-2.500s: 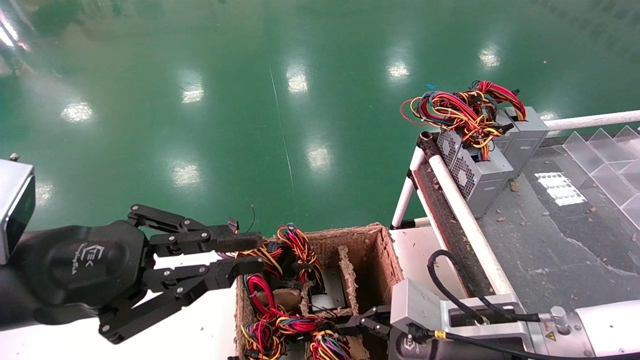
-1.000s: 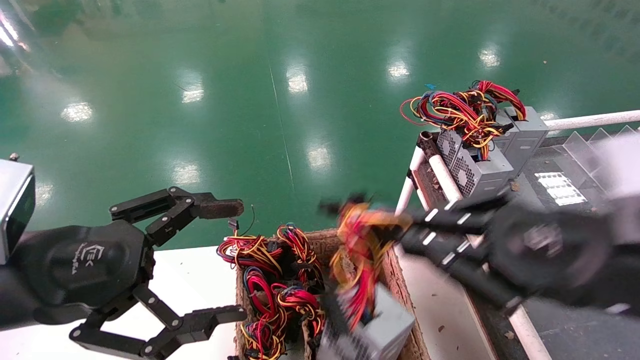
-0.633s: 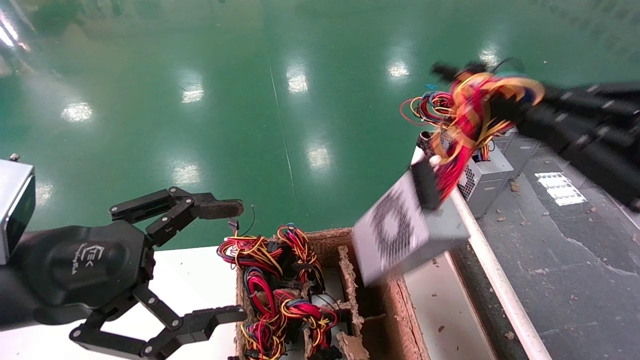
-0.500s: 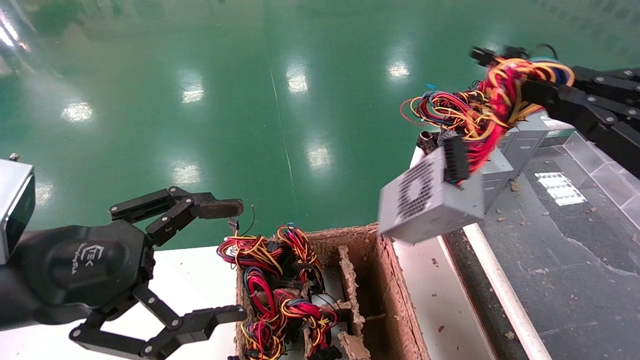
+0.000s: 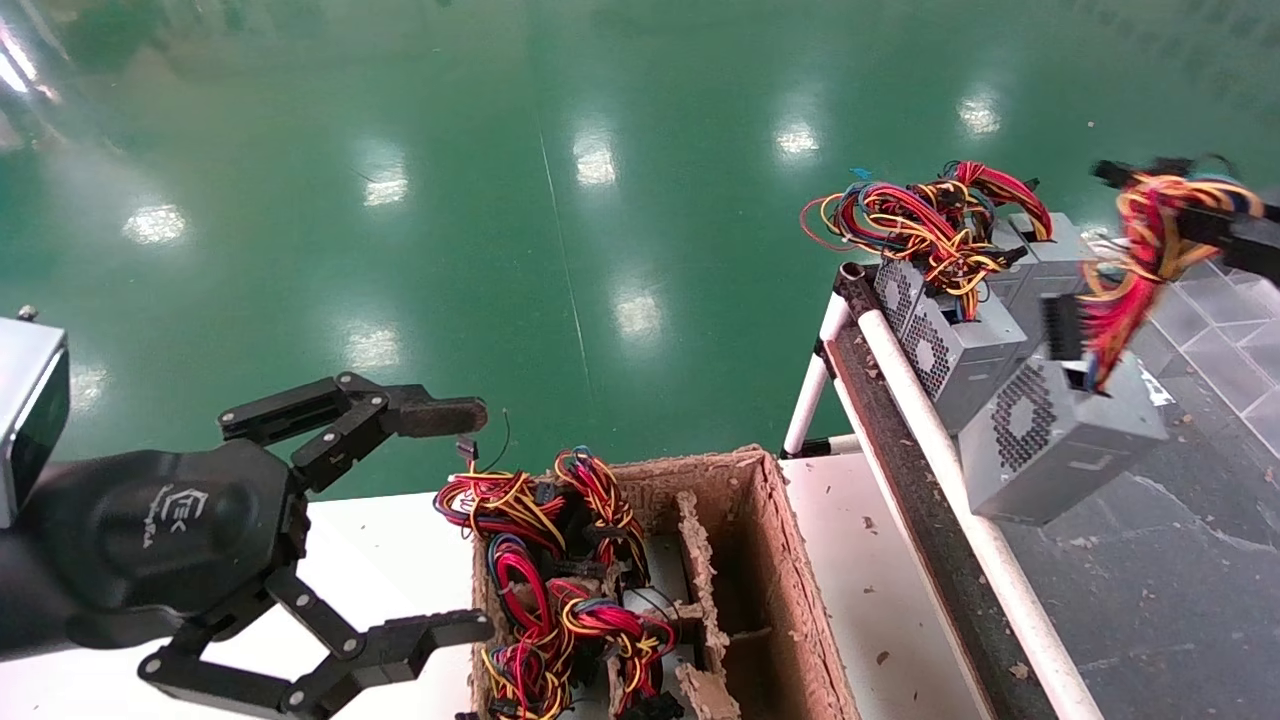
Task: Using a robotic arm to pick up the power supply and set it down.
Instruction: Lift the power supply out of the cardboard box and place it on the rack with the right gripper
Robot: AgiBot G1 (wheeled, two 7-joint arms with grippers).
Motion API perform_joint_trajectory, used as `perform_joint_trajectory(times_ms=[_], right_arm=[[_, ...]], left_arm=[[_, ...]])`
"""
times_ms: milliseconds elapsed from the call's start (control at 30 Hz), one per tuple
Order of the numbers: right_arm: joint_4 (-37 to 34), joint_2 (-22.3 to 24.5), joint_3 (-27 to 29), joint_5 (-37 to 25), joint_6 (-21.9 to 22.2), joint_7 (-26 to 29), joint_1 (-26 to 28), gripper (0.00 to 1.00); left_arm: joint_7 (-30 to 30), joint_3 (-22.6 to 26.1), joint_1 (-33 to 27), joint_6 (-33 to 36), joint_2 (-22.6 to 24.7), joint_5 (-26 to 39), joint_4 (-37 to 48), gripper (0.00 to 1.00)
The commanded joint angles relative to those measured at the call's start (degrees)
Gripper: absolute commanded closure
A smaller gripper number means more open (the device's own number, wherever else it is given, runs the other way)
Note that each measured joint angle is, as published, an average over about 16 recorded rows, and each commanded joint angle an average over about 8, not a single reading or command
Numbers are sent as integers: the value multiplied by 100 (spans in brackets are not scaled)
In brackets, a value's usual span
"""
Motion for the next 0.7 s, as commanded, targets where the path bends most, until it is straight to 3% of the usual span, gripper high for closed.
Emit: perform_joint_trajectory(times_ms=[33,433,700], right_arm=[[-139,99,32,-44,10,-86,-58,100],[-342,227,117,-334,531,-466,-294,100],[-347,-74,-257,-941,975,-325,202,100]], left_arm=[[0,0,0,0,0,0,0,0],[0,1,0,0,0,0,0,0],[1,1,0,0,0,-1,0,0]])
